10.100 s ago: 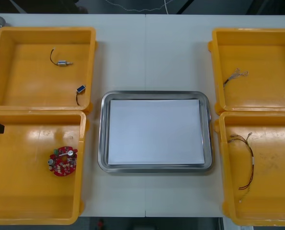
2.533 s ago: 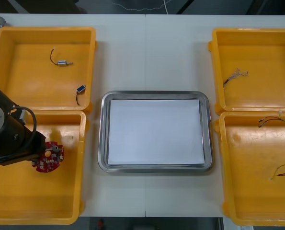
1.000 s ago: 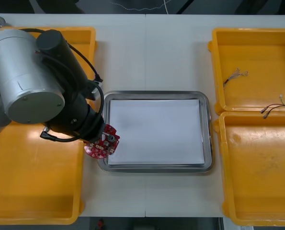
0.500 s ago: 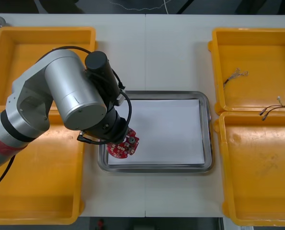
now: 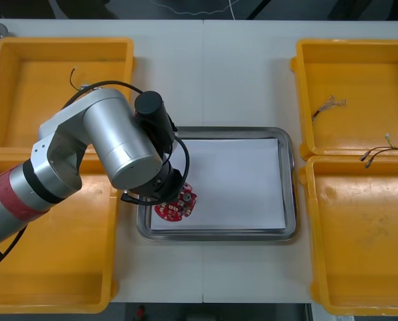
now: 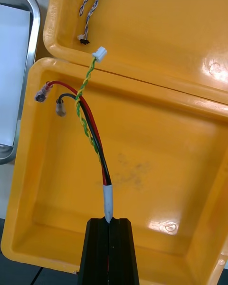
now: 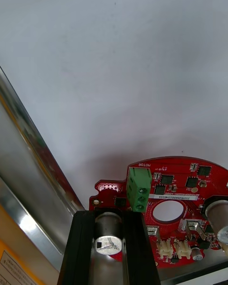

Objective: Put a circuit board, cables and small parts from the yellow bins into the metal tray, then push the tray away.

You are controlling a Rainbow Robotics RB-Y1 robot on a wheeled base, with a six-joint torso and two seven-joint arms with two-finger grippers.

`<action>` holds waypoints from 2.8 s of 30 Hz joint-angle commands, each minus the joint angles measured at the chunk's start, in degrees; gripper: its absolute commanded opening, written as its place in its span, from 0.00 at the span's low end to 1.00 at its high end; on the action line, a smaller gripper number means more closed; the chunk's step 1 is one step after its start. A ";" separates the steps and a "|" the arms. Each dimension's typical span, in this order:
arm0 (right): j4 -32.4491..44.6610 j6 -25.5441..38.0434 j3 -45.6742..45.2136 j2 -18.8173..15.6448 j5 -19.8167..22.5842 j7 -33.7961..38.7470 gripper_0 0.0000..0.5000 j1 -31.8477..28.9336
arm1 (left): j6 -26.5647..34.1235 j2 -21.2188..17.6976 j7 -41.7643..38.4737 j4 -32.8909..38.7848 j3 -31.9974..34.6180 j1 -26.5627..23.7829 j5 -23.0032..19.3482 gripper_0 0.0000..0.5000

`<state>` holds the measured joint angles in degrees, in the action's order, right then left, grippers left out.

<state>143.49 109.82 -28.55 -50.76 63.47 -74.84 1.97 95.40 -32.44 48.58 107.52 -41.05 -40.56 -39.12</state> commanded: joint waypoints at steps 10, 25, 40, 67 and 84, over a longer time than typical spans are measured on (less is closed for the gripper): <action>1.89 0.18 0.25 -2.33 -0.19 -2.15 0.00 1.28 | -1.36 2.38 -2.53 -1.79 -0.70 -2.24 0.62 0.00; 1.89 0.18 0.78 -2.33 -0.72 -2.15 0.00 1.72 | -1.27 2.38 -2.35 -3.37 -0.70 -2.15 0.80 0.29; 1.89 0.18 2.63 -2.59 0.08 -2.59 0.00 3.48 | -1.01 2.38 -3.85 -1.53 -0.09 -2.24 0.45 1.00; 1.18 0.18 34.09 -2.51 2.10 -4.09 0.00 27.91 | 14.60 1.76 -4.37 8.58 21.62 -4.62 -2.63 1.00; -5.76 0.18 57.03 9.27 -11.53 -17.01 0.00 40.04 | 14.60 -4.92 3.98 1.02 33.14 -4.70 -2.89 1.00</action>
<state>138.67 109.85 25.65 -42.94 53.29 -87.31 39.63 109.61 -35.39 48.64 109.52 -11.06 -42.74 -42.27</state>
